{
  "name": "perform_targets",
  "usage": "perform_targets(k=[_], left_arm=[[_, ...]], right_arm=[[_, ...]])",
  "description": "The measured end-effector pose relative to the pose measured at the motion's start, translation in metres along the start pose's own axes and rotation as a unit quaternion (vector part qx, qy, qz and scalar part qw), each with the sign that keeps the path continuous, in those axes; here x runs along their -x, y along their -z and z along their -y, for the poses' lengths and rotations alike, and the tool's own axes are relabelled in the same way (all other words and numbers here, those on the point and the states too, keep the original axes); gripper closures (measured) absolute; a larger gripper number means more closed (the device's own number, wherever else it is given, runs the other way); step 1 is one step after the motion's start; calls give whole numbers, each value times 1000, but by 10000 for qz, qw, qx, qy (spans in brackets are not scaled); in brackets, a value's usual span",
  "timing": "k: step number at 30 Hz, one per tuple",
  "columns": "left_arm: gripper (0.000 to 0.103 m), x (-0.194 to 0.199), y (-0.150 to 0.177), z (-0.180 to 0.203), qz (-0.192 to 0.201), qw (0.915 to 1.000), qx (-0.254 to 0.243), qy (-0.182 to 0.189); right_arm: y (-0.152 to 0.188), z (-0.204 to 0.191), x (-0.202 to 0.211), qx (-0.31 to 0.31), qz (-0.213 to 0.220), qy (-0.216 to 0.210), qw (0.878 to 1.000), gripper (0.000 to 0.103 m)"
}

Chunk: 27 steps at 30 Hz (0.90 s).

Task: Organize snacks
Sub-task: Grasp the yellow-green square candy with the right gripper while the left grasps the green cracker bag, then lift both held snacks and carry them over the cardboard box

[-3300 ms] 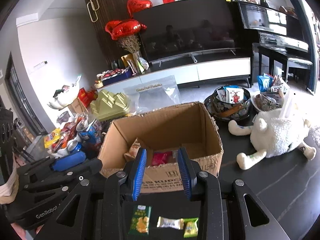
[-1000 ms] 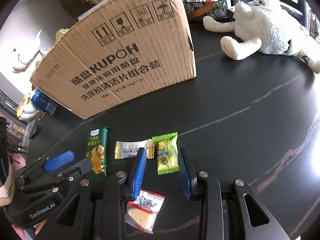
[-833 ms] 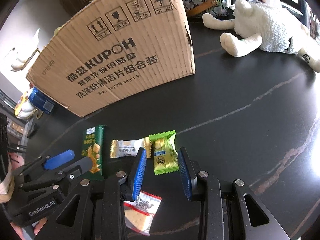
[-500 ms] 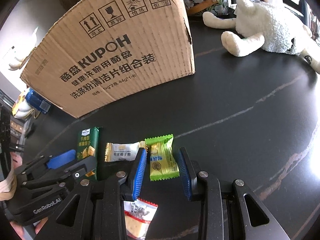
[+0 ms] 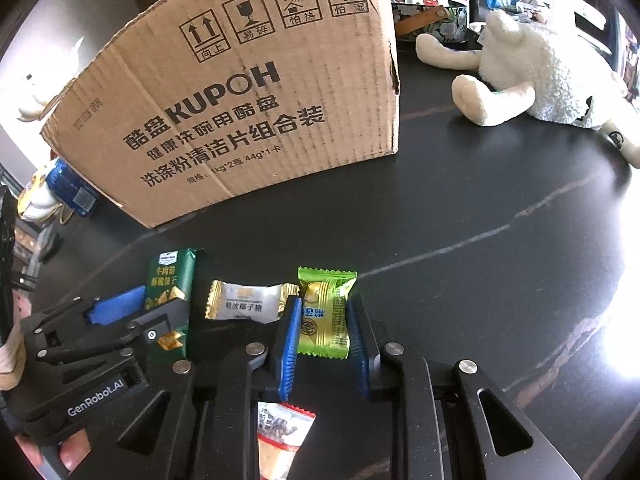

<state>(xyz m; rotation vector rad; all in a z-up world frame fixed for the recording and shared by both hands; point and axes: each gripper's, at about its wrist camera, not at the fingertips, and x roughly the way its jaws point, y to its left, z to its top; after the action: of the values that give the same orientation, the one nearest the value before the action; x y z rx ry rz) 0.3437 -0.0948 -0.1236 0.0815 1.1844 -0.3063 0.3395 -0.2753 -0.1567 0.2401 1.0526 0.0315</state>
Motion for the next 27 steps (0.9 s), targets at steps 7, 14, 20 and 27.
perform_targets(k=[7, 14, 20, 27], left_arm=[[60, 11, 1, 1, 94, 10000, 27, -18], [60, 43, 3, 6, 425, 9991, 5, 66], [60, 74, 9, 8, 728, 9972, -68, 131], [60, 116, 13, 8, 1114, 9935, -138, 204]], right_arm=[[4, -2, 18, 60, 154, -80, 9998, 79], [9, -11, 41, 113, 310, -268, 9991, 79], [7, -19, 63, 183, 533, -393, 9976, 79], [5, -30, 101, 269, 895, -552, 9941, 79]])
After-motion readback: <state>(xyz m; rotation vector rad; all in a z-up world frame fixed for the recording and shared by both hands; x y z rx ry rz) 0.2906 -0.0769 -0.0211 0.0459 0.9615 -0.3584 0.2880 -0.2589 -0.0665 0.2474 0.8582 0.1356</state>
